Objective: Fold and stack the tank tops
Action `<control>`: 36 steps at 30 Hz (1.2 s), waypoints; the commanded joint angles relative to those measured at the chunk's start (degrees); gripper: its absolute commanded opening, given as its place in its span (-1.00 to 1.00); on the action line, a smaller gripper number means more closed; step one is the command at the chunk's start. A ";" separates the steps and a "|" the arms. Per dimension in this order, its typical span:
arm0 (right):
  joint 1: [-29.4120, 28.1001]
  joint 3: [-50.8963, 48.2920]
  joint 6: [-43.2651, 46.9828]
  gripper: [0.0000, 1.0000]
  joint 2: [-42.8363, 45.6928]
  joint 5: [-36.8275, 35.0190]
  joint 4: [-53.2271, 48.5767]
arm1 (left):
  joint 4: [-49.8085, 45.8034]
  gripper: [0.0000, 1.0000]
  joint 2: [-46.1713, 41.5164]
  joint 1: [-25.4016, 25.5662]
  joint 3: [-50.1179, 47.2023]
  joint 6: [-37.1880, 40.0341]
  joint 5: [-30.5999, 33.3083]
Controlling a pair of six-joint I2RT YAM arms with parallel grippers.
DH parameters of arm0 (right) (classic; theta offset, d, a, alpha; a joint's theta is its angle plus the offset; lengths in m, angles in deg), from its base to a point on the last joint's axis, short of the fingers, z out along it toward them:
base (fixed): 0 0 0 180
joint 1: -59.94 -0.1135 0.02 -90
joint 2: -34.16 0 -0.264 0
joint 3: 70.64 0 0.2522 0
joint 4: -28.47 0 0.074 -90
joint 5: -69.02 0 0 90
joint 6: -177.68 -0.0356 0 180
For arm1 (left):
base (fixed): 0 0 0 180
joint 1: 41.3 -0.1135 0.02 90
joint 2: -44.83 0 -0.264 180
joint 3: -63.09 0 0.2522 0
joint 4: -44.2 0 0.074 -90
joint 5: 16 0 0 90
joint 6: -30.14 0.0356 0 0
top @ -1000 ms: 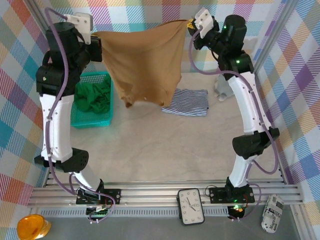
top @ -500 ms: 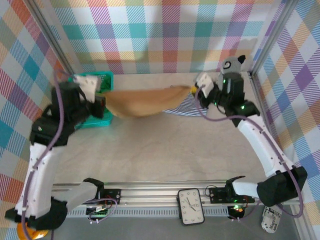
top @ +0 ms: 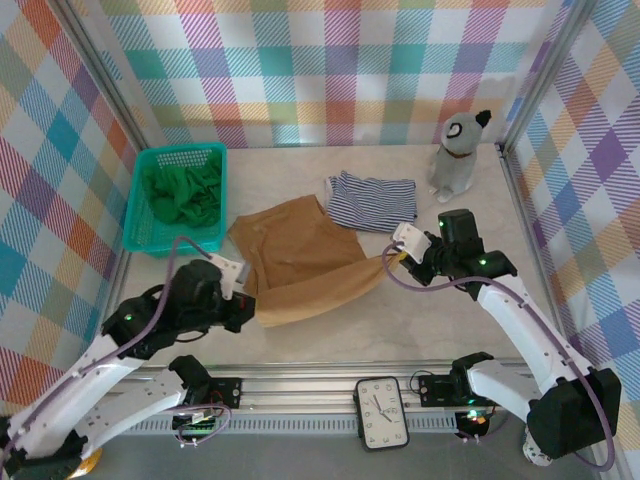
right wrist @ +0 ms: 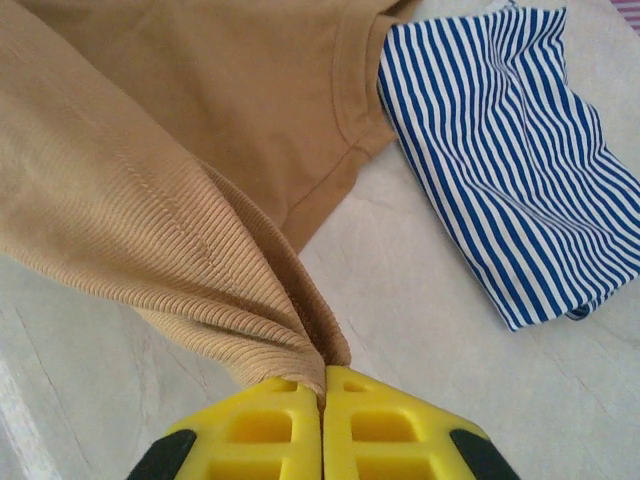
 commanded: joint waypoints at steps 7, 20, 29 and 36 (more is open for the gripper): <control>0.29 -1.64 7.51 -0.83 -1.11 -10.44 -1.35 | 9.78 -1.00 11.89 28.80 -2.04 -13.85 16.43; 1.67 -7.86 12.68 -0.81 -4.22 -23.46 7.77 | 28.10 -1.00 37.74 42.38 -1.17 -12.95 6.21; 6.72 -5.69 9.11 -0.80 -13.11 -31.59 16.08 | 31.70 -1.00 50.74 42.58 4.02 -3.63 1.93; 7.36 -2.68 5.56 -0.76 -20.58 -32.59 15.52 | 31.03 -0.85 54.71 42.58 7.60 -0.49 -0.70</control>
